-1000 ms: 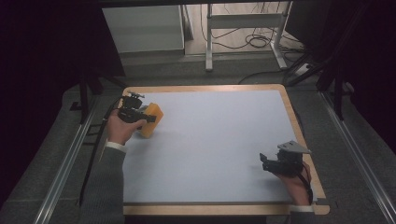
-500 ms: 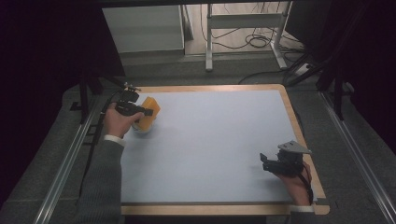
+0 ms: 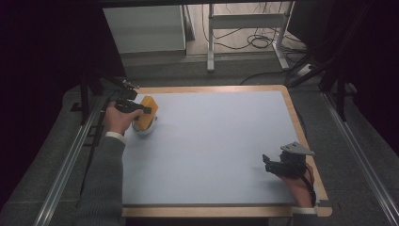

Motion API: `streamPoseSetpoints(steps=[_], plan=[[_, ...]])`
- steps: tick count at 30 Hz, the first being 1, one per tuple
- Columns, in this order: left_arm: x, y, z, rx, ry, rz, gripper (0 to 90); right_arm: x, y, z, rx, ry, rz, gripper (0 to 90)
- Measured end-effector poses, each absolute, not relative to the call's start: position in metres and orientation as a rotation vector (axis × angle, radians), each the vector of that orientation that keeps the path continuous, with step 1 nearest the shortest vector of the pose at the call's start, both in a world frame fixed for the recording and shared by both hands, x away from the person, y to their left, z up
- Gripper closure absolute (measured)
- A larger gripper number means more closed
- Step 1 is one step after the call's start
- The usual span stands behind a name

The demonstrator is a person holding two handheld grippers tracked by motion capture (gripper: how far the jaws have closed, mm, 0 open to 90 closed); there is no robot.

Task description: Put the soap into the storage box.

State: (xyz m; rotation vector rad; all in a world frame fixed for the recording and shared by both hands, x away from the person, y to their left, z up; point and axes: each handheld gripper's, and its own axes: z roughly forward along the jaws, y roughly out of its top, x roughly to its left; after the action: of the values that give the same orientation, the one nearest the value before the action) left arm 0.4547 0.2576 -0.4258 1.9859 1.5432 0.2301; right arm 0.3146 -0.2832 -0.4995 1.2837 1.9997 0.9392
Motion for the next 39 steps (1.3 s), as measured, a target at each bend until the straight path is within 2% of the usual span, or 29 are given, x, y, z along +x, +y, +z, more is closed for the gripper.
streamPoseSetpoints(steps=[16, 33, 39], plan=[[0.474, 0.272, -0.449, 1.918, 1.649, 0.22, 60.9, 0.315, -0.283, -0.501, 1.288, 1.992, 0.931, 9.5], [0.472, 0.279, -0.468, 1.851, 1.709, 0.237, 60.3, 0.315, -0.282, -0.503, 1.29, 1.996, 0.921, 9.5], [0.467, 0.28, -0.453, 1.846, 1.717, 0.34, 37.7, 0.315, -0.281, -0.504, 1.288, 2.004, 0.928, 9.5]])
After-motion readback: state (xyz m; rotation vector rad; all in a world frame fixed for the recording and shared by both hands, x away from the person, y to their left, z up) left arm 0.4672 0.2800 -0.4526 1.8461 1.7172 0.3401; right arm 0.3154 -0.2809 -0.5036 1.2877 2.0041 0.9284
